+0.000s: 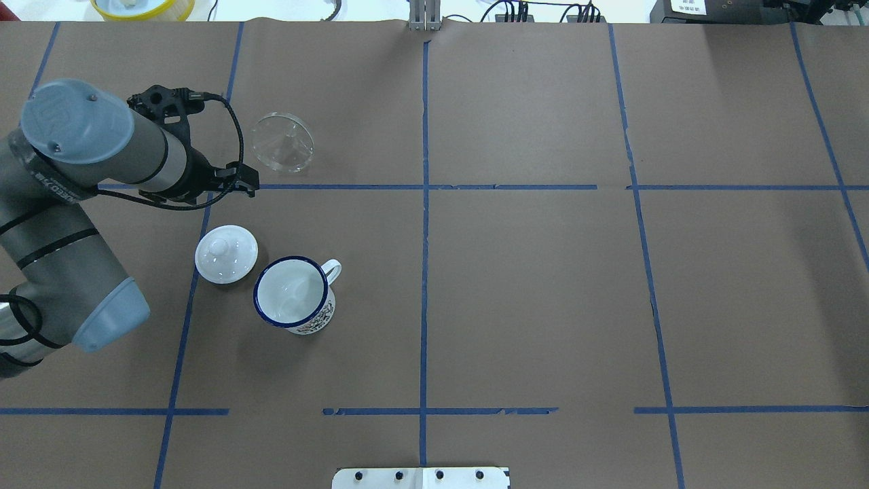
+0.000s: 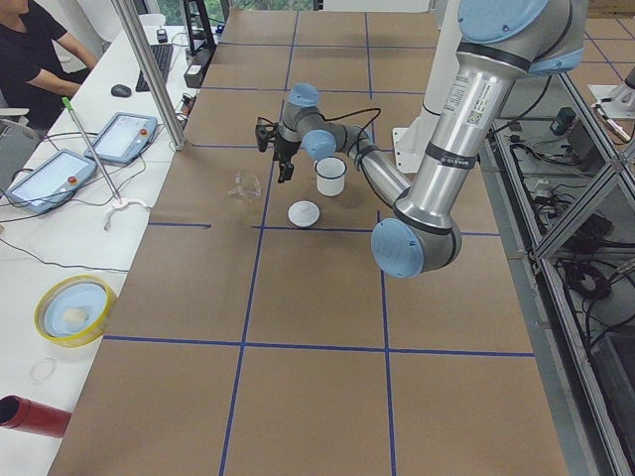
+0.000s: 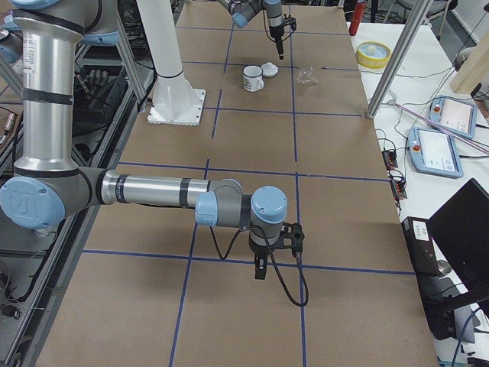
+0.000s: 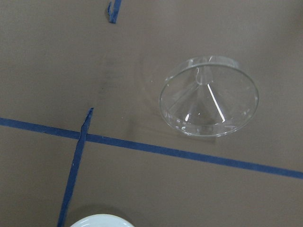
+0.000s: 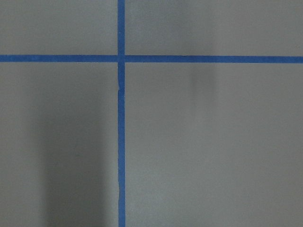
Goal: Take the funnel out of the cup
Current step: 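Open the left gripper and move it over the white lid, then lower the left gripper onto the white lid's knob and grasp it, then lift the white lid off the table with the left gripper, then carry the lid over the mug and lower it onto the rim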
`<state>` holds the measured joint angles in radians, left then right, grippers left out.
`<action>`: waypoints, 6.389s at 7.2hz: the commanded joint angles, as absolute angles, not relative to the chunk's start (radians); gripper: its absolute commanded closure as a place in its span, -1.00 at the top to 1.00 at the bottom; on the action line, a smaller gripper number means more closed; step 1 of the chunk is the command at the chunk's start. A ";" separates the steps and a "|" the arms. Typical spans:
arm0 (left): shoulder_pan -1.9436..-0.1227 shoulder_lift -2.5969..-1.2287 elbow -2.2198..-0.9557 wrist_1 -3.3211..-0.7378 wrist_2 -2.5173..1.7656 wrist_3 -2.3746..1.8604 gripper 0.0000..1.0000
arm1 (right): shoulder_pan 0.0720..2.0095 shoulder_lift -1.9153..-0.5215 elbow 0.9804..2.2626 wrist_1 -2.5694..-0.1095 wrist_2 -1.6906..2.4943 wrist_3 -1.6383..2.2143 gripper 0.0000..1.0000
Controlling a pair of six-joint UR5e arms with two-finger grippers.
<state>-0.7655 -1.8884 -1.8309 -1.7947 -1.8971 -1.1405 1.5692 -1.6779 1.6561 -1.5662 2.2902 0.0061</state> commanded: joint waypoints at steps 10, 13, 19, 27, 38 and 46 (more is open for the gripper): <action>-0.718 -1.819 -1.744 -1.930 -1.910 -1.137 0.73 | 1.569 -1.678 1.655 -1.566 2.290 0.006 1.00; -0.698 -1.818 -1.759 -1.919 -1.910 -1.137 0.49 | 1.569 -1.678 1.657 -1.566 2.290 0.006 1.00; -0.696 -1.816 -1.763 -1.917 -1.910 -1.137 -0.02 | 1.569 -1.678 1.657 -1.566 2.290 0.006 1.00; -0.693 -1.810 -1.770 -1.913 -1.910 -1.137 0.02 | 1.569 -1.678 1.655 -1.566 2.290 0.006 1.00; -0.776 -1.860 -2.181 -1.436 -1.991 -1.100 -1.00 | 1.569 -1.678 1.657 -1.566 2.290 0.006 1.00; -0.571 -1.994 -2.069 -1.431 -1.914 -1.417 -1.00 | 1.569 -1.678 1.655 -1.566 2.290 0.006 1.00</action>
